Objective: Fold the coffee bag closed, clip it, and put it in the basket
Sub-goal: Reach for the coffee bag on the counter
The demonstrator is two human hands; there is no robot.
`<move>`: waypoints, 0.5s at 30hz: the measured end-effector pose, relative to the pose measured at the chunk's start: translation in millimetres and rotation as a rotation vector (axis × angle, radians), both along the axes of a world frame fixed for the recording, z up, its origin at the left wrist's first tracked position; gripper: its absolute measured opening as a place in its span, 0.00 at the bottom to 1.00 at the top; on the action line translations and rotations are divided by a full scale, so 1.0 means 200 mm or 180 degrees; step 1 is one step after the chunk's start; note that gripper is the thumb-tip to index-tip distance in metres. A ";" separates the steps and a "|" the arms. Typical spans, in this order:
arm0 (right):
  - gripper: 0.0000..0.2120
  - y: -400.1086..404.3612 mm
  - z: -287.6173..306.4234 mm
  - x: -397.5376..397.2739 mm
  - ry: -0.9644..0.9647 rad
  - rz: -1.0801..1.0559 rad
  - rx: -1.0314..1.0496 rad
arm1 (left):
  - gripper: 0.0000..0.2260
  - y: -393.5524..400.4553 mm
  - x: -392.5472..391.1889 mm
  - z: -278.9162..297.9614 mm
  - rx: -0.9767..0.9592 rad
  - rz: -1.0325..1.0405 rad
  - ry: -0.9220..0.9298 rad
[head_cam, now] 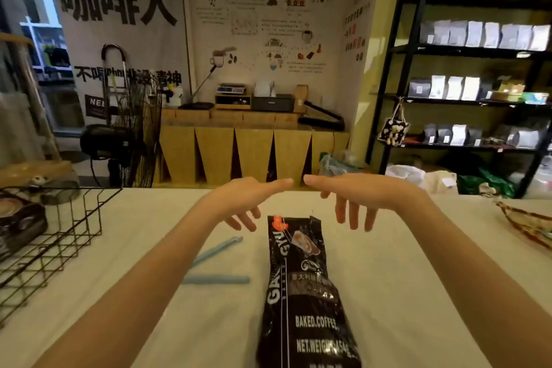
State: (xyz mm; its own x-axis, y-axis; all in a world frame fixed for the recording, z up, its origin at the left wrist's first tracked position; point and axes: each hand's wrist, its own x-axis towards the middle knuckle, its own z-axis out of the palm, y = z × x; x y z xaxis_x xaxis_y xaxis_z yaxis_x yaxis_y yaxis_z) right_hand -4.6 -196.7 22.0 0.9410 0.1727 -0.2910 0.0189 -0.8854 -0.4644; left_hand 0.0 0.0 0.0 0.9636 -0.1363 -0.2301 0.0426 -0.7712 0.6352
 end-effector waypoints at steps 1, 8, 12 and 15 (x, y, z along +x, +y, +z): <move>0.45 -0.01 -0.03 -0.01 0.0157 -0.0033 -0.0016 | 0.38 0.00 -0.01 -0.03 0.0023 0.0010 0.0142; 0.49 -0.05 -0.33 -0.01 0.0933 -0.0202 0.0127 | 0.40 0.00 -0.07 -0.31 -0.0258 -0.0028 0.0706; 0.49 -0.04 -0.46 -0.03 0.1220 -0.0227 0.0338 | 0.36 -0.02 -0.08 -0.42 -0.0571 -0.0085 0.0792; 0.45 -0.03 -0.51 -0.05 0.1267 -0.0147 0.0526 | 0.31 -0.03 -0.08 -0.47 -0.0729 -0.0109 0.0847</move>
